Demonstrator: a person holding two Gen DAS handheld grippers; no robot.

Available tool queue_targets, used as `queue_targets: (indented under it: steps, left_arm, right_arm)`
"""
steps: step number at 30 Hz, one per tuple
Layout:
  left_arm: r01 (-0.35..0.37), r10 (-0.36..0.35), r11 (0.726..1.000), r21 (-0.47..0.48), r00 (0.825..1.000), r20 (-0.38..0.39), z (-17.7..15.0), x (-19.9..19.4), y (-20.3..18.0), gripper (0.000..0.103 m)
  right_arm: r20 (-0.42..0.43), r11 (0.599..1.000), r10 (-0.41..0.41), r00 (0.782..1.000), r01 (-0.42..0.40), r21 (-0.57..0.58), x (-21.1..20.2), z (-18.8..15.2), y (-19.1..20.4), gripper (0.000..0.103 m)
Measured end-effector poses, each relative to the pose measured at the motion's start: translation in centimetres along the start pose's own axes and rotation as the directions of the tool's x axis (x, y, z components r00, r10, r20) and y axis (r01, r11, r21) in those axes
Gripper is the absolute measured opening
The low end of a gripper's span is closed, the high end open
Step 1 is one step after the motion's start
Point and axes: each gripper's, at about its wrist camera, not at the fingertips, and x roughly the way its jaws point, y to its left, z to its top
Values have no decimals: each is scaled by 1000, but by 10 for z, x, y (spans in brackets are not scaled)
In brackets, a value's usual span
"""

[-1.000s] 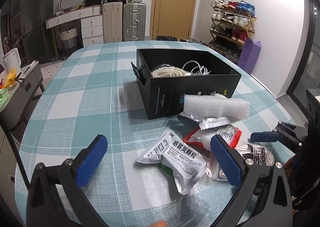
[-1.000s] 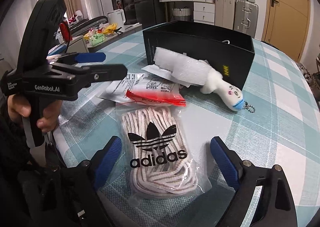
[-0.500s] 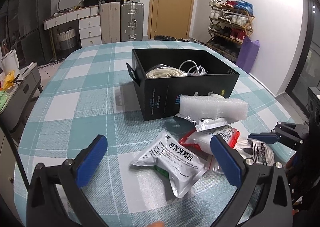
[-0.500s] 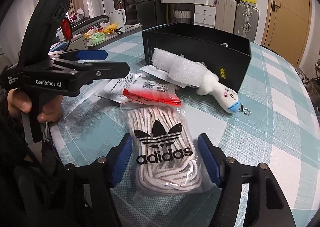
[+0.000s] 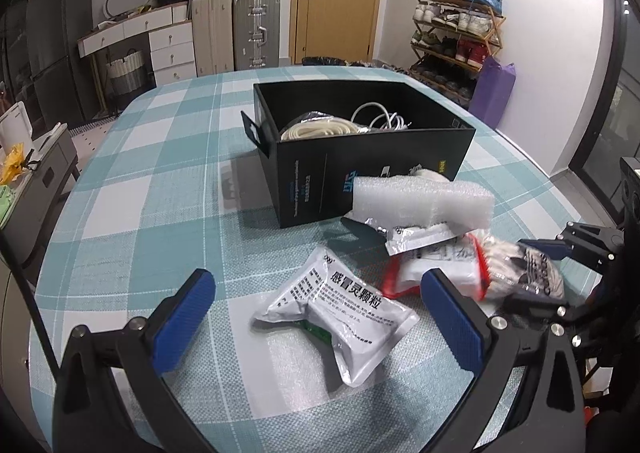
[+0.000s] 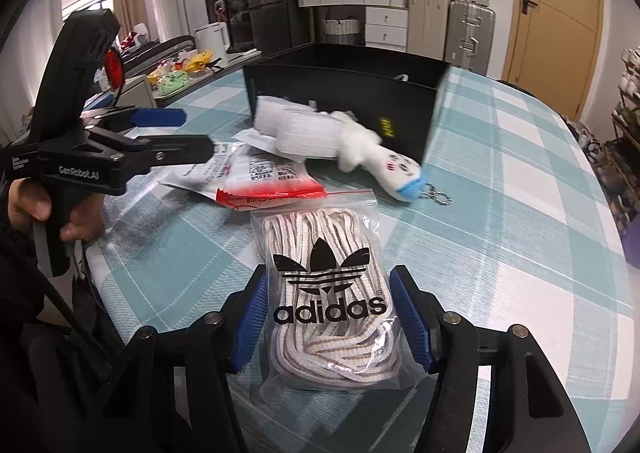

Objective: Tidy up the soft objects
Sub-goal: 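Grasp the white printed medicine packet with the left gripper while the right gripper holds the adidas bag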

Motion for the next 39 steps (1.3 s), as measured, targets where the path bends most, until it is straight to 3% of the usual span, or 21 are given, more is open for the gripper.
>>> queue_targets:
  steps: [9,15,27,39]
  left_arm:
    - [-58,53,996,-66,996,-72,0,16,7,103]
    - [-60,42,988,-141,991,-124,4,31,15,103]
    - [-121,111,991,-50,979,-171,-4,27,4,103]
    - [-124,114,991,-46,978,-176,-16,16,2,103]
  right_arm:
    - [4,998,-45,999,45,32,-3,-1,-12,62]
    - [5,998,-50,999,50,33,-3,-3,-13,62]
    - [6,998,-50,999,50,32,-3,-3,-13,62]
    - [10,998,-50,999,50,30,-3,-3,-13,63]
